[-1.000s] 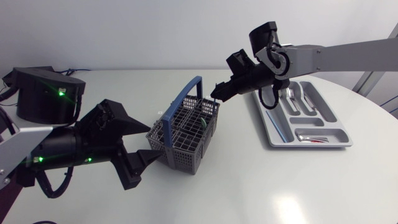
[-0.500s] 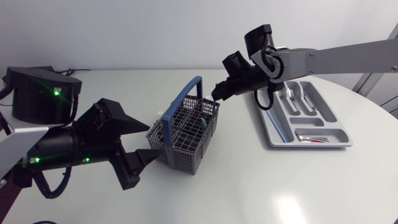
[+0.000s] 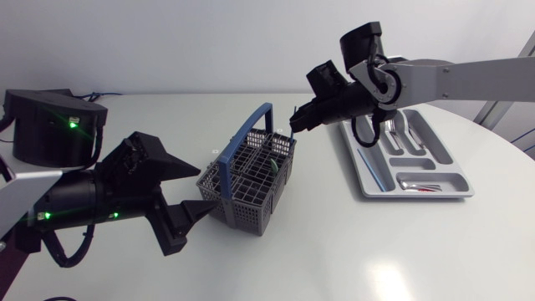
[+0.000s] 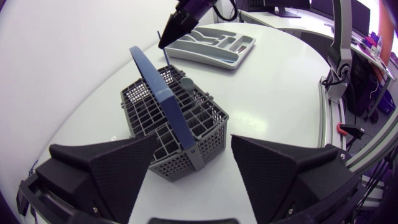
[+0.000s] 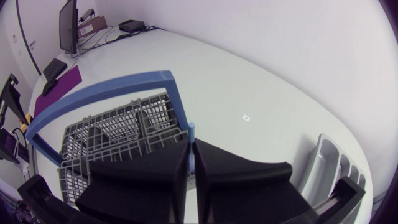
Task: Unload the cutlery basket into the drawer organizer.
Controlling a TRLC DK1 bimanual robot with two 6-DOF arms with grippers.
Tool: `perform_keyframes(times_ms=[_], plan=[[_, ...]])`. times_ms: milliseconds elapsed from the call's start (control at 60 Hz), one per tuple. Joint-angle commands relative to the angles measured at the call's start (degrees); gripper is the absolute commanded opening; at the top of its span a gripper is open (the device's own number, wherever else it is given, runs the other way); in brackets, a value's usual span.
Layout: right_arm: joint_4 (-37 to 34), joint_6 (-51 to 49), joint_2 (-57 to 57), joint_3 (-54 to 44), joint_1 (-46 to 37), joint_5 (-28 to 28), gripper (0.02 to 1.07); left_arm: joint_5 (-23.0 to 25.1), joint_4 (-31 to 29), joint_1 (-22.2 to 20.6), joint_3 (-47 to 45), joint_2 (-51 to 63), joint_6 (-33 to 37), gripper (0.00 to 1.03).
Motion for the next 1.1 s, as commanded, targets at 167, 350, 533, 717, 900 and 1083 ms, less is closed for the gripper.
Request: perform_keyframes(times_ms=[167, 350, 533, 717, 900, 1083], plan=[[-1.06, 2.86, -9.99, -2.41, 0.8, -1.35, 0.07, -0.43, -0.28, 0.3, -0.86, -0.56, -0.92, 0.83], [-3.35, 3.83, -15.52, -2.76, 0.8, -1.87, 0.07, -0.43, -0.1, 0.22, -0.86, -0.38, -0.92, 0.83], [-8.36, 3.39, -19.65, -2.67, -2.36, -3.54, 0.07, -0.43, -0.02, 0.13, -0.86, -0.29, -0.92, 0.84], [-13.54, 0.14, -20.09, -3.29, -10.63, -6.71, 0.07, -0.43, 0.16, 0.04, -0.86, -0.21, -0.84, 0.83], [-19.69, -3.2, -16.58, -1.26, -19.33, -8.2, 0.07, -0.43, 0.33, -0.22, -0.69, 0.06, -0.92, 0.84], [-26.46, -5.66, -10.86, 3.31, -23.81, -7.5, 0.07, -0.43, 0.25, -0.4, -0.51, 0.06, -0.92, 0.83]])
